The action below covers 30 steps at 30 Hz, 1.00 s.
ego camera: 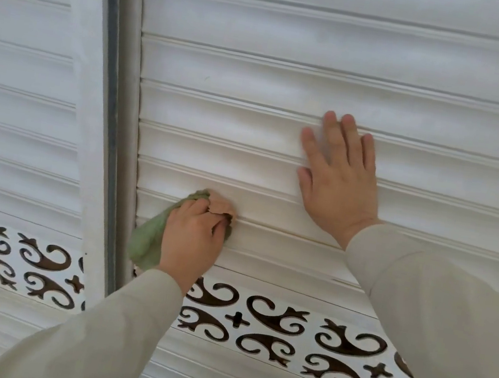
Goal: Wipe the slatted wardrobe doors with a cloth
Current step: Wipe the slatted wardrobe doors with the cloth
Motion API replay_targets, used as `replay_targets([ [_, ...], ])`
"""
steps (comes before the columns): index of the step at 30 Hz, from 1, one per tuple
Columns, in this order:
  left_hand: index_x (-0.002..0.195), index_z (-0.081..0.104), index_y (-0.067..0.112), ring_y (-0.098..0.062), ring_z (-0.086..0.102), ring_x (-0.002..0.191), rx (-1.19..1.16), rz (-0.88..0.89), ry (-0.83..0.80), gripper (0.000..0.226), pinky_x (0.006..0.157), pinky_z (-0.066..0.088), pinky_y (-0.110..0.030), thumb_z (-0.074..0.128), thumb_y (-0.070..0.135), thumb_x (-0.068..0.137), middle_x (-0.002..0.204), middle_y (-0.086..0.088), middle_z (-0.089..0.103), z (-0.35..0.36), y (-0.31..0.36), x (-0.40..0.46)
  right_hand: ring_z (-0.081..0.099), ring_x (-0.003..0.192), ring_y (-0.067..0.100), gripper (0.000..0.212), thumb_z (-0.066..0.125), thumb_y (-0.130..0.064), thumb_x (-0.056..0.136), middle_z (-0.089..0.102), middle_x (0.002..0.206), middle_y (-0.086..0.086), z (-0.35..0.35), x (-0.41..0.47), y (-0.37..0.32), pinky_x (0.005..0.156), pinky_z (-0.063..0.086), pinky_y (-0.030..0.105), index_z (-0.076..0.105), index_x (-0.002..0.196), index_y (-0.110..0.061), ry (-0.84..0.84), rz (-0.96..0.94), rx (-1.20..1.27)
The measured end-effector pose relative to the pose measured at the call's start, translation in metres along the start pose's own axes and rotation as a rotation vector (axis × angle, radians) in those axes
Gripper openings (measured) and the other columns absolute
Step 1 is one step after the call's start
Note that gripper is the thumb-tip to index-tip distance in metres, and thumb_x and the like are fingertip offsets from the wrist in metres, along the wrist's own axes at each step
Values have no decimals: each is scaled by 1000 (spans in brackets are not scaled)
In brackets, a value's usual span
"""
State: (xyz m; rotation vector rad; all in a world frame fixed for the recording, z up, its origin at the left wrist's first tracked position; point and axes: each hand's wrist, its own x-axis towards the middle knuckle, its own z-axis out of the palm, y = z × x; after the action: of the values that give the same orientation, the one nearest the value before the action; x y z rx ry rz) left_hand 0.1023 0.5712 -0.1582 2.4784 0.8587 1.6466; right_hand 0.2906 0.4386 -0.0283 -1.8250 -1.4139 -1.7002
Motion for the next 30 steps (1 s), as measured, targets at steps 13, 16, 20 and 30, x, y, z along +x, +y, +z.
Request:
replay_targets([
  [13, 88, 79, 16, -30, 59, 88, 63, 3, -53, 24, 82, 51, -47, 56, 20, 90, 89, -2, 67, 14, 45, -9, 19, 148, 36, 67, 52, -35, 89, 20, 162, 13, -33, -24, 61, 118, 16, 53, 37, 150, -14, -155, -24, 30],
  [16, 84, 79, 11, -31, 60, 86, 84, -80, -43, 21, 81, 53, -44, 59, 11, 87, 89, -7, 68, 13, 58, -9, 18, 148, 38, 68, 52, -40, 92, 20, 162, 13, -42, -53, 108, 118, 14, 55, 33, 152, -15, -147, 86, -27],
  [20, 86, 79, 9, -28, 58, 71, 12, 122, -49, 12, 66, 53, -40, 68, 6, 81, 78, -7, 68, 38, 123, -16, 16, 147, 41, 66, 55, -38, 92, 18, 162, 16, -45, -61, 125, 115, 16, 61, 36, 151, -14, -218, 25, -17],
  [30, 120, 61, 14, -30, 49, 118, 33, 115, -240, 36, 109, 39, -47, 52, 38, 94, 123, -6, 58, 47, 132, -28, 12, 150, 37, 65, 47, -41, 93, 13, 164, 11, -53, -65, 150, 117, 15, 57, 31, 153, -20, -276, -113, -32],
])
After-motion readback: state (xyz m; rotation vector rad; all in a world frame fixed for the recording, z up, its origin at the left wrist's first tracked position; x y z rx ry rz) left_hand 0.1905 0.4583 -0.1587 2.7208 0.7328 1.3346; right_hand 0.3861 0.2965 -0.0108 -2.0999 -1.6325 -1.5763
